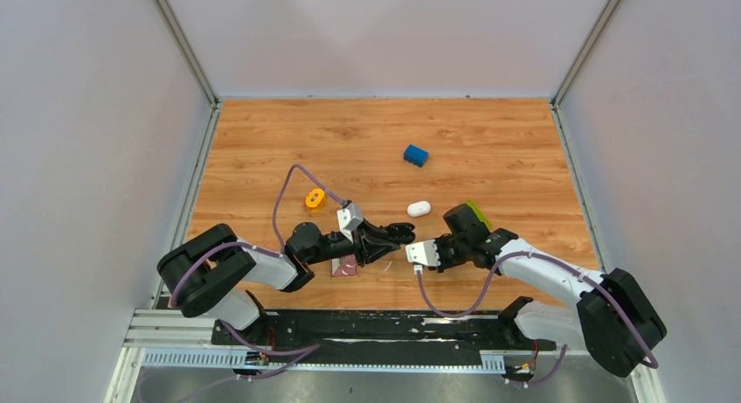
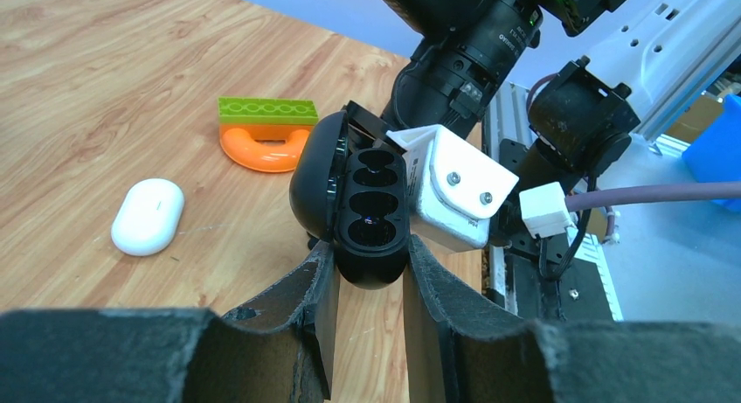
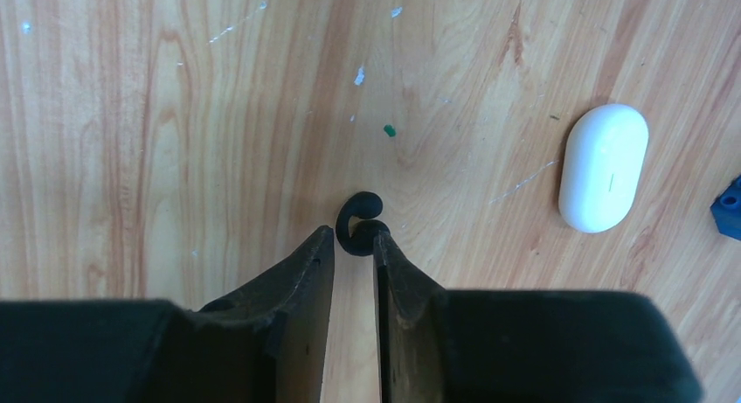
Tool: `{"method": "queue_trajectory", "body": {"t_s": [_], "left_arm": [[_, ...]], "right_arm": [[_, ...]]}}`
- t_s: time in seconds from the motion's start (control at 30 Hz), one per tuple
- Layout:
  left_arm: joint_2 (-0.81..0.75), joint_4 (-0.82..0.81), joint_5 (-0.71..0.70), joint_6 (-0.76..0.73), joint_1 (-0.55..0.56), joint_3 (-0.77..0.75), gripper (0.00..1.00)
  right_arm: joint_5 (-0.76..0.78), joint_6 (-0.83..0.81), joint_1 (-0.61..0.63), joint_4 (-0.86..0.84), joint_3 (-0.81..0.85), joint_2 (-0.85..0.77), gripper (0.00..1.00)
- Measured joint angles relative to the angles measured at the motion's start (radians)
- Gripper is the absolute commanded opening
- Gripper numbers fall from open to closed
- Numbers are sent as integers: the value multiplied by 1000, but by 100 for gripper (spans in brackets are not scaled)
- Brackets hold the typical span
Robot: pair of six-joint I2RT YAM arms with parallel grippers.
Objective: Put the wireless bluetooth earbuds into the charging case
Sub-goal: Pick up the earbud from the center of the board.
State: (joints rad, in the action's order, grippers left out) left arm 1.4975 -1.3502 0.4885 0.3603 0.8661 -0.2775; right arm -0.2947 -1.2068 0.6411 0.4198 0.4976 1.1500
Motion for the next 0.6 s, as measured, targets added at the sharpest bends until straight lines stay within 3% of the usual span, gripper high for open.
{"method": "queue_trajectory", "body": {"t_s": [0.27,0.6], "left_arm": [[0,0,-4,-2,-4,0,0],[0,-2,-19,-2,-5,0,0]], "right_arm": [[12,-22,4,-64,1,47,24],[15,-9,6,-29,36,65,6]]}}
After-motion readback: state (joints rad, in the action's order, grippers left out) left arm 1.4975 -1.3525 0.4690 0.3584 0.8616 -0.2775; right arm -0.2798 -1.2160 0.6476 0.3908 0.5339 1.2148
